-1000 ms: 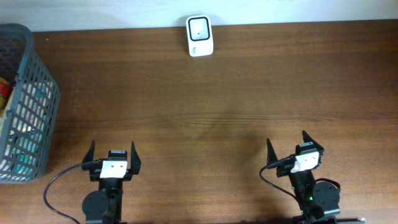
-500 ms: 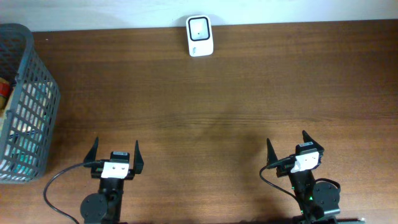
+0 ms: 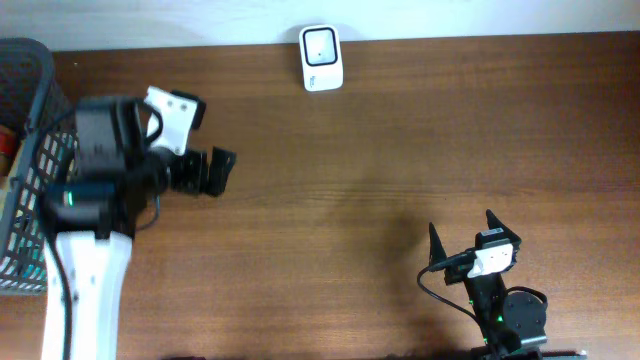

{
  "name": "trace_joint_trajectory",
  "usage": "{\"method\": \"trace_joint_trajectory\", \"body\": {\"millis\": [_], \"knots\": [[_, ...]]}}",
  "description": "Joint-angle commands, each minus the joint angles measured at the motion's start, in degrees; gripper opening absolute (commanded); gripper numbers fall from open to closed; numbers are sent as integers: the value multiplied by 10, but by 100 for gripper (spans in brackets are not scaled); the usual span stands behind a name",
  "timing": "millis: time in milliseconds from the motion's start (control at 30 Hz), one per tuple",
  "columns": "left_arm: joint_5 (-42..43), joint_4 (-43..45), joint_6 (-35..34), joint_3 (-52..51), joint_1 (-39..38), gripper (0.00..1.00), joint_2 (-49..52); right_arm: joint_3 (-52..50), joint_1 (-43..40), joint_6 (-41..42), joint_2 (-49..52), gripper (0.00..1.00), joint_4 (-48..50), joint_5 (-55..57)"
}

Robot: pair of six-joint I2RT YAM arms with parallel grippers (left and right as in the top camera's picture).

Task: Scan the item barcode
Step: 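Reach the left gripper into the grey basket and grasp a white snack bag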

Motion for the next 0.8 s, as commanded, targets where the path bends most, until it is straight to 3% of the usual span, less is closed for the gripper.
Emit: {"method": "trace_joint_trajectory", "body": {"millis": [0, 67, 133, 267, 333, 433, 500, 767], "knots": [[53, -58, -6, 146, -1, 99, 110, -5, -3, 6, -3, 99, 0, 5], [53, -13, -6, 147, -1, 99, 138, -5, -3, 6, -3, 99, 0, 5], [7, 32, -102, 181, 32, 99, 139, -5, -3, 6, -3, 99, 0, 5], [-89, 20, -302, 325, 233, 99, 139, -5, -3, 6, -3, 99, 0, 5], [-109, -14, -367, 329, 341, 100, 141, -5, -3, 6, -3, 99, 0, 5], [-117, -117, -381, 320, 473, 100, 192, -5, -3, 6, -3, 99, 0, 5], [-117, -130, -385, 301, 504, 99, 229, -5, -3, 6, -3, 99, 0, 5], [-77, -30, -367, 205, 520, 99, 406, -5, -3, 6, -3, 99, 0, 5]]}}
